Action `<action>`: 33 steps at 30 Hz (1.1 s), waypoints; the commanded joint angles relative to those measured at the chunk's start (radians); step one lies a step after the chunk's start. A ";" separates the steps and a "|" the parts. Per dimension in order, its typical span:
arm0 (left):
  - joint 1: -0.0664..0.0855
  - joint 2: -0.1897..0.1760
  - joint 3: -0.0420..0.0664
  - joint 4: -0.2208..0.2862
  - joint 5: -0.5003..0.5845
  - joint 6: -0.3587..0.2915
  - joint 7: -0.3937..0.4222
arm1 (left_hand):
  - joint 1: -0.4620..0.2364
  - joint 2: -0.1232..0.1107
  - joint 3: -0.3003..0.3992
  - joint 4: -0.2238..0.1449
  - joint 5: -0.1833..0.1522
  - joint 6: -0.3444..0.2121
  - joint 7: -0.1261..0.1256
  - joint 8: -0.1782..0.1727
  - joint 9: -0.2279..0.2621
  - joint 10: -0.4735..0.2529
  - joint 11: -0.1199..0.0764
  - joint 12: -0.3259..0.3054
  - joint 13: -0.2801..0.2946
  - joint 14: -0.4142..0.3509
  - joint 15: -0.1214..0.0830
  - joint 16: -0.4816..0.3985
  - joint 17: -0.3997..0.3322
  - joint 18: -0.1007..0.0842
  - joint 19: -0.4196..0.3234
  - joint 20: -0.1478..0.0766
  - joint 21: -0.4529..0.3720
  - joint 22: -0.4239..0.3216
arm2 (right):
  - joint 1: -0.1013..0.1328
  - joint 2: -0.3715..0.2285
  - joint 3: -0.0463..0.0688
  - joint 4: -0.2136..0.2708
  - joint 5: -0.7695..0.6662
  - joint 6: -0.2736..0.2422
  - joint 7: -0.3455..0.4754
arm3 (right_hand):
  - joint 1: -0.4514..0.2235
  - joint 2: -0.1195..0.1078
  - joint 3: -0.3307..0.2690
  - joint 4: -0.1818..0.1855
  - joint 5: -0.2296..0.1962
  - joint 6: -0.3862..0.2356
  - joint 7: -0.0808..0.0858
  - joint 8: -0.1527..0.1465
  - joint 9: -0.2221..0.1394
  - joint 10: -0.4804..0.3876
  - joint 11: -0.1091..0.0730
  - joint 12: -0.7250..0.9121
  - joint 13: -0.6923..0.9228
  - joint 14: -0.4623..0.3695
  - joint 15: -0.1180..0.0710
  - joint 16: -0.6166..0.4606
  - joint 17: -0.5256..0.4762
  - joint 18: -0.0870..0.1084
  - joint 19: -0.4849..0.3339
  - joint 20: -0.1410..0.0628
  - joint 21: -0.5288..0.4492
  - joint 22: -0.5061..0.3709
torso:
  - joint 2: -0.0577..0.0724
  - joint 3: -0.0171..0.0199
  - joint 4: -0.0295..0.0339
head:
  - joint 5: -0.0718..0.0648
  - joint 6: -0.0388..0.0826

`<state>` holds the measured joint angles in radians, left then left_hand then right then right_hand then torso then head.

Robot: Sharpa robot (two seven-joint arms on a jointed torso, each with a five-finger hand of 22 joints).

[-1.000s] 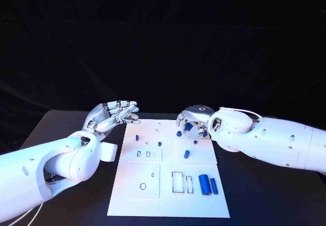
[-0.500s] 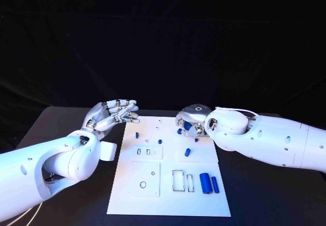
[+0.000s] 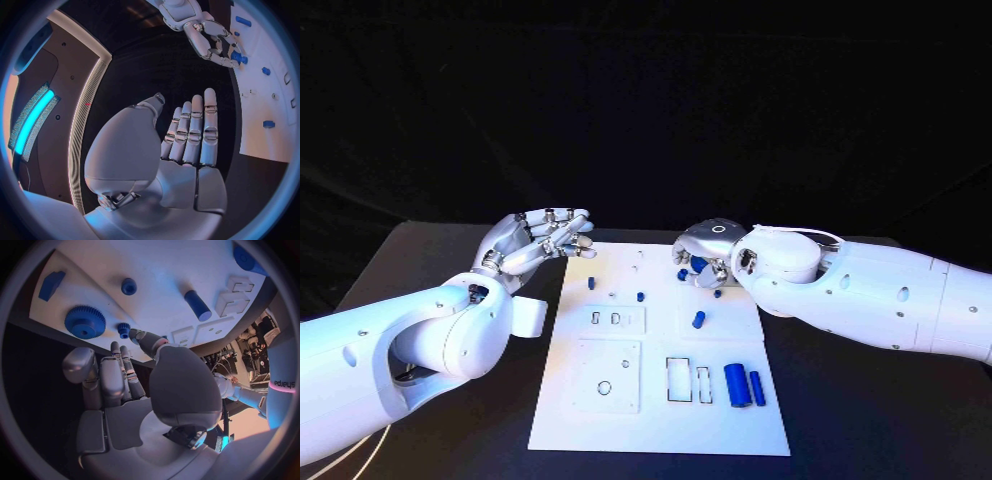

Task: Assemble the parts on the task board

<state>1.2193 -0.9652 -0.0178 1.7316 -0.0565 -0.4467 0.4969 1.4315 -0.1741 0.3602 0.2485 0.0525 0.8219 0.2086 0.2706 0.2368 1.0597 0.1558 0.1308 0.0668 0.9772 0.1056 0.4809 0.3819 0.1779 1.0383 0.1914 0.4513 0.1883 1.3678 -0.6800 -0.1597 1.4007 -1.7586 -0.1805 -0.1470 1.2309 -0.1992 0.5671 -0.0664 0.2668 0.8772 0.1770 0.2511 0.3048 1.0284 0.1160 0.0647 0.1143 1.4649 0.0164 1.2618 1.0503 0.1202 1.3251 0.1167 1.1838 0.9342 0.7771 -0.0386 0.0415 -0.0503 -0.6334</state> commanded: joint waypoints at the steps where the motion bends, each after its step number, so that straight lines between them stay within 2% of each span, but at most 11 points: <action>1: 0.002 0.000 0.001 0.002 0.009 0.019 0.002 | -0.009 -0.002 -0.003 0.006 -0.002 -0.007 0.009 -0.003 -0.001 -0.001 0.003 -0.004 0.001 -0.005 -0.001 0.006 0.001 0.002 -0.001 0.002 0.005 0.001 | -0.003 0.007 0.000 -0.011 -0.025 0.027 -0.010 | 0.006 -0.004 0.001 0.003 -0.006 -0.009 0.001 -0.005 0.001 -0.007 -0.001 -0.002 -0.001 0.011 0.003 0.006 0.001 -0.004 -0.005 0.004 -0.003 0.002 | -0.002 0.0004 -0.0006 | 0.003 -0.004; 11: 0.002 -0.001 0.001 0.004 0.010 0.020 0.001 | -0.010 -0.001 -0.004 0.007 -0.002 -0.008 0.010 -0.005 -0.001 -0.002 0.004 -0.006 0.001 -0.008 0.000 0.008 0.004 0.002 -0.002 0.002 0.006 0.002 | -0.012 0.019 -0.001 -0.026 -0.020 0.037 -0.001 | 0.011 0.007 0.006 0.010 -0.010 0.008 -0.003 -0.003 0.008 0.012 -0.003 0.013 -0.002 0.015 0.004 0.025 0.021 -0.008 0.004 0.005 0.016 0.030 | -0.003 0.0006 -0.0014 | 0.007 -0.015; 20: 0.002 -0.001 0.001 0.003 0.010 0.022 -0.001 | -0.011 0.000 -0.004 0.008 -0.002 -0.009 0.011 -0.005 -0.002 -0.003 0.005 -0.007 0.001 -0.009 0.000 0.009 0.005 0.002 -0.003 0.002 0.007 0.002 | -0.018 0.027 -0.001 -0.035 -0.004 0.042 0.007 | 0.013 0.020 0.016 0.022 -0.014 0.035 -0.007 0.005 0.019 0.042 -0.006 0.025 -0.002 0.017 0.004 0.042 0.035 -0.011 0.011 0.006 0.033 0.056 | -0.005 0.0005 -0.0045 | 0.011 -0.023; 33: 0.002 -0.002 0.001 0.003 0.010 0.023 -0.004 | -0.011 0.002 -0.004 0.008 -0.002 -0.010 0.011 -0.006 -0.002 -0.004 0.005 -0.009 0.001 -0.010 0.000 0.010 0.007 0.002 -0.003 0.002 0.008 0.003 | -0.023 0.040 -0.001 -0.054 0.007 0.033 0.013 | 0.012 0.032 0.026 0.034 -0.023 0.051 -0.010 0.010 0.027 0.059 -0.009 0.030 -0.005 0.018 0.003 0.052 0.042 -0.012 0.013 0.005 0.040 0.066 | -0.004 0.0017 -0.0046 | 0.014 -0.029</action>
<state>1.2195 -0.9677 -0.0174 1.7322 -0.0486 -0.4437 0.4891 1.4315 -0.1741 0.3574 0.2512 0.0524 0.8183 0.2122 0.2706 0.2364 1.0597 0.1557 0.1270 0.0668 0.9773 0.1056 0.4849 0.3883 0.1780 1.0382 0.1914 0.4554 0.1900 1.3456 -0.6423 -0.1609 1.3490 -1.7520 -0.1562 -0.1412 1.2438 -0.1749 0.5945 -0.0384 0.2473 0.9207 0.1655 0.2564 0.3318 1.0812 0.1069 0.0909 0.1104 1.4649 0.0162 1.3081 1.0920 0.1227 1.3323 0.1238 1.2206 1.0005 0.7724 -0.0377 0.0374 -0.0372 -0.6616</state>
